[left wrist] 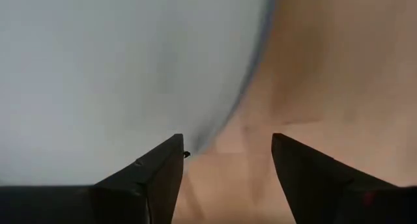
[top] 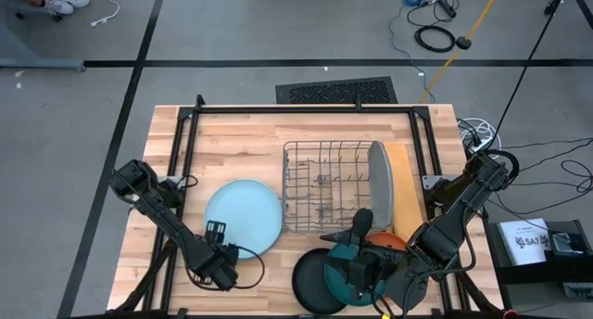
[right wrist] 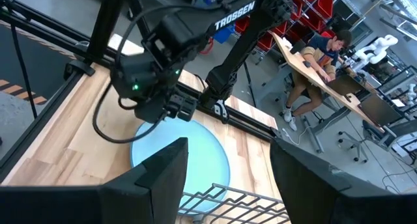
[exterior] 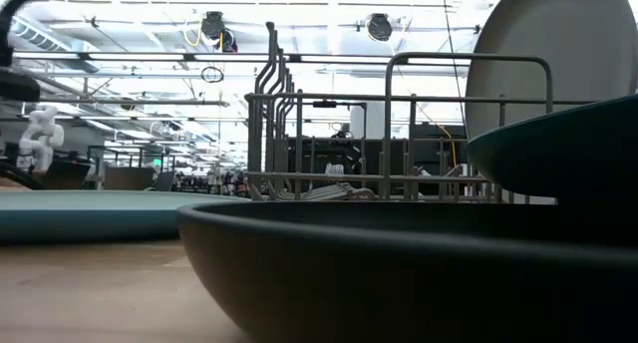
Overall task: Sort dishes
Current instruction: Put the light blue plate into the dish rack
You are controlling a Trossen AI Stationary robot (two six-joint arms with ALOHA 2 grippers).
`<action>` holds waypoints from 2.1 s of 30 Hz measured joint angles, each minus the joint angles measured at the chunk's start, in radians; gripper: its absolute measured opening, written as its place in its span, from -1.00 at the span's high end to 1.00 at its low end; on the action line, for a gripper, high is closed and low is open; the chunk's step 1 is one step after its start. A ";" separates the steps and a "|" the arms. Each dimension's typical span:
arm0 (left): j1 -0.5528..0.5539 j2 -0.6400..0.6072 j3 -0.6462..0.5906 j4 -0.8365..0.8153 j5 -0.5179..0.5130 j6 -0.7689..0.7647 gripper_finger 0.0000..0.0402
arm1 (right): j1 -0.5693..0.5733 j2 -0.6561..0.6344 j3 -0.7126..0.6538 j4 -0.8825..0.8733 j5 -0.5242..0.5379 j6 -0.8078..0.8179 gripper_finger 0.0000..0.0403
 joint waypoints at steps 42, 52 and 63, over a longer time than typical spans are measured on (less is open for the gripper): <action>0.031 -0.171 0.130 0.096 -0.371 -0.137 0.98 | -0.007 0.000 0.001 -0.013 0.000 0.010 -0.04; -0.029 -0.277 0.130 0.142 -0.569 -0.213 1.00 | -0.007 0.000 0.001 -0.012 0.000 0.010 -0.04; -0.072 -0.322 0.131 0.166 -0.769 -0.275 1.00 | -0.007 0.000 0.001 -0.011 0.000 0.014 -0.04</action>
